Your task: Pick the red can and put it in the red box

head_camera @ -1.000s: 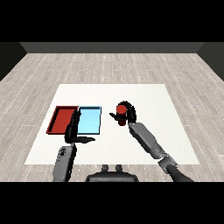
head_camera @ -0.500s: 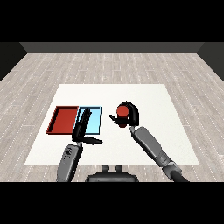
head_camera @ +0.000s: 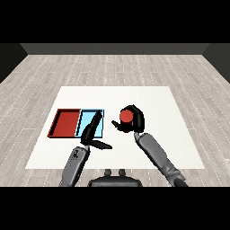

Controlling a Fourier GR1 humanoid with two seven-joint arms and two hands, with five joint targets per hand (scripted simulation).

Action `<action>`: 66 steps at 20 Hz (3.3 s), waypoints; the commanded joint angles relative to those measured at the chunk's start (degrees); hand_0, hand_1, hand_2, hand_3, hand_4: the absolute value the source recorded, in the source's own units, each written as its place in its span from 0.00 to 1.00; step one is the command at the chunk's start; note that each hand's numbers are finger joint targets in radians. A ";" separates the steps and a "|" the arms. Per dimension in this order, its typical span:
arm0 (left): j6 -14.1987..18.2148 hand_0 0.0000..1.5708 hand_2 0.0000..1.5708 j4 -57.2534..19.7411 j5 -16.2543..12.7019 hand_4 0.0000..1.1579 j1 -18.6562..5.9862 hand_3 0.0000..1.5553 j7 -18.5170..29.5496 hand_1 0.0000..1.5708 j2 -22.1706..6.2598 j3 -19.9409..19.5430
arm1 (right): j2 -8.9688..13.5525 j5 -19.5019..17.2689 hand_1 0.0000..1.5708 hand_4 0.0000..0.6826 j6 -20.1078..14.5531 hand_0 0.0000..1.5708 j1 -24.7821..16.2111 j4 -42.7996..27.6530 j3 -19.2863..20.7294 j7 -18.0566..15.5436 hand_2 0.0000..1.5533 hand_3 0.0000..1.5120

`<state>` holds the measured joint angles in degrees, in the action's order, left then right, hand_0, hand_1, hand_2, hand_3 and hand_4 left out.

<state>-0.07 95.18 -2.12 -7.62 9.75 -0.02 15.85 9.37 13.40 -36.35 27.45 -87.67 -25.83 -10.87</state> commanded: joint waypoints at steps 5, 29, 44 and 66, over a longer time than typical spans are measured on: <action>7.80 0.00 0.00 -6.50 -4.00 0.00 -7.39 0.00 -2.71 0.00 0.02 7.54 | -2.48 -5.21 1.00 0.95 2.42 1.00 -1.76 -3.63 1.42 2.50 0.96 0.94; 11.34 0.00 0.00 -12.90 -12.76 0.00 -12.12 0.00 -4.89 0.00 0.01 13.12 | -9.34 -13.44 1.00 0.91 4.05 1.00 -3.64 -5.52 -1.87 3.06 0.95 0.93; 19.92 0.00 0.00 -16.64 -15.82 0.46 -12.48 0.00 5.53 0.00 0.00 12.37 | -9.35 -8.77 1.00 0.94 4.57 1.00 0.11 -2.44 -1.00 2.02 0.95 0.93; 30.06 1.00 1.00 -19.30 -16.57 0.97 -15.20 0.96 3.59 1.00 0.01 15.30 | -9.35 -10.71 0.00 0.00 3.04 0.00 2.78 2.20 -4.73 5.64 0.00 0.00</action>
<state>28.89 75.47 -18.39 -21.78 13.67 -0.23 31.30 0.22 5.56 -33.07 27.55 -89.21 -29.41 -8.58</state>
